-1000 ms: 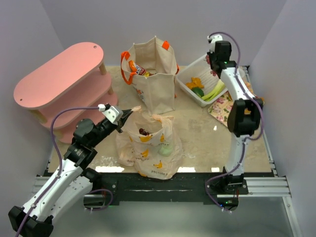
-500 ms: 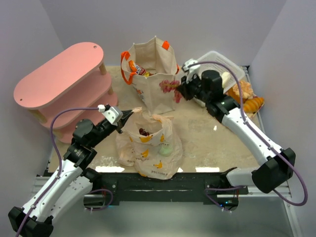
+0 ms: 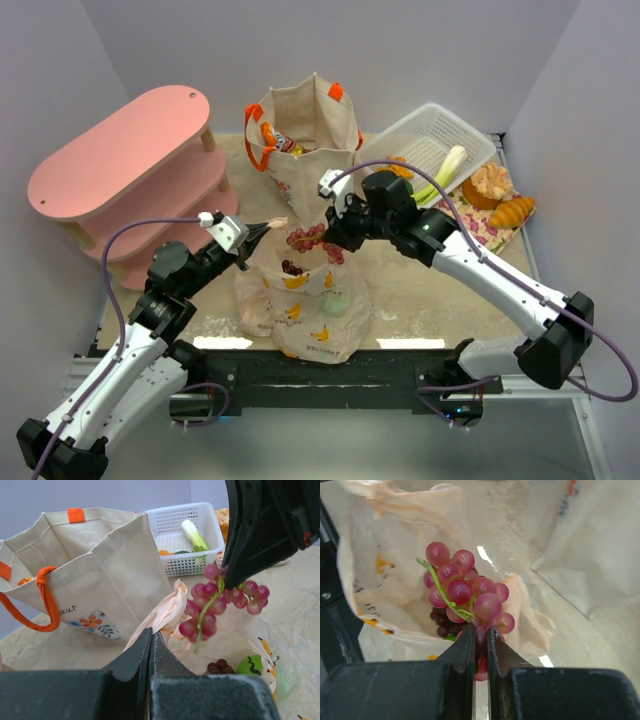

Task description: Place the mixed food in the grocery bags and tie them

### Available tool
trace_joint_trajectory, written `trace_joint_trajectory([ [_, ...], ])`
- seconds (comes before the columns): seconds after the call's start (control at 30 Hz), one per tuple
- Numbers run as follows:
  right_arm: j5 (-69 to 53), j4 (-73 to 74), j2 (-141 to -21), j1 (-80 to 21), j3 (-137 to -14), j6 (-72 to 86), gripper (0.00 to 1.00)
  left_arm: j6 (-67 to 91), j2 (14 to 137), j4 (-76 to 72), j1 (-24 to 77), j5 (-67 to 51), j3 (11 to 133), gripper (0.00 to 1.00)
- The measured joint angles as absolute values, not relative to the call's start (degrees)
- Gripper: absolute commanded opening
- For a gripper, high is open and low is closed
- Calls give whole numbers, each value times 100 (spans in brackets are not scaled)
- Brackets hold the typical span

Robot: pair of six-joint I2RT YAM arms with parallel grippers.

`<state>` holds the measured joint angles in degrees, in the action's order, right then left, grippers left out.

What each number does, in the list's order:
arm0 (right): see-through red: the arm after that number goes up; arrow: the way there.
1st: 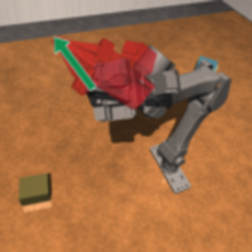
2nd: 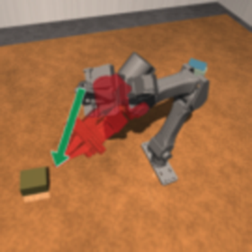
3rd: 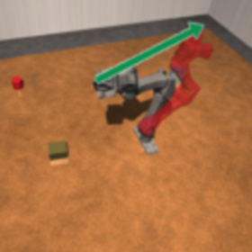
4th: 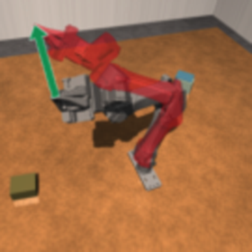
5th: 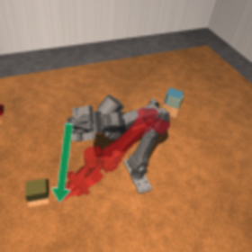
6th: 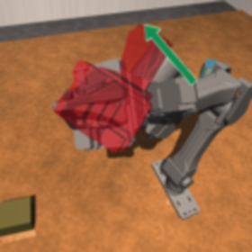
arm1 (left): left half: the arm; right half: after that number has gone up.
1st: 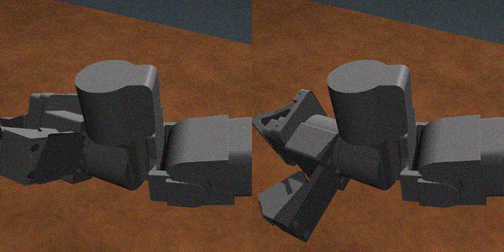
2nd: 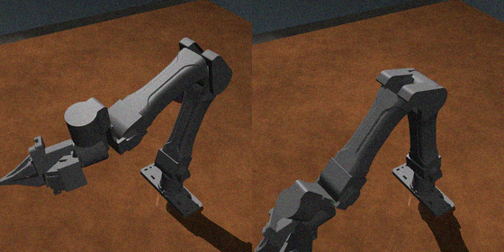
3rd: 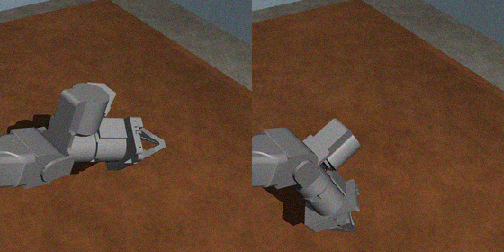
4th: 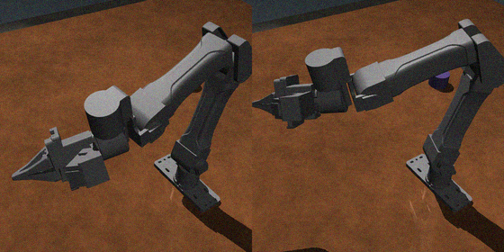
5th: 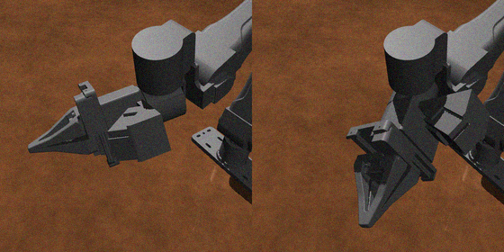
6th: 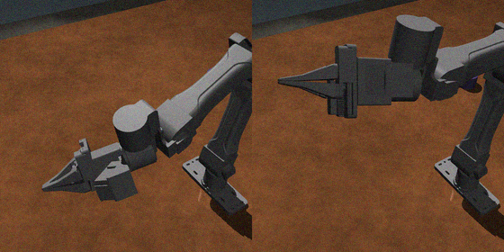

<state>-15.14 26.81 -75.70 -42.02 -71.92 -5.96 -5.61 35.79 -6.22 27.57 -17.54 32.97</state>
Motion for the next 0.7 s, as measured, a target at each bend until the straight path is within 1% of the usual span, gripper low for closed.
trace_joint_trajectory([
  [0.23,-1448,2808,-8241,-4921,-7446,-805,0,-558,3590,-624,2757,-1774,3297,0],
  [0.4,-1387,2561,-8582,-5063,-7542,-893,0,-558,3588,-624,2757,-1782,3297,0],
  [0.7,-1358,1739,-8621,-5196,-8064,-1013,0,-558,3588,-637,2757,-1787,3297,0],
])
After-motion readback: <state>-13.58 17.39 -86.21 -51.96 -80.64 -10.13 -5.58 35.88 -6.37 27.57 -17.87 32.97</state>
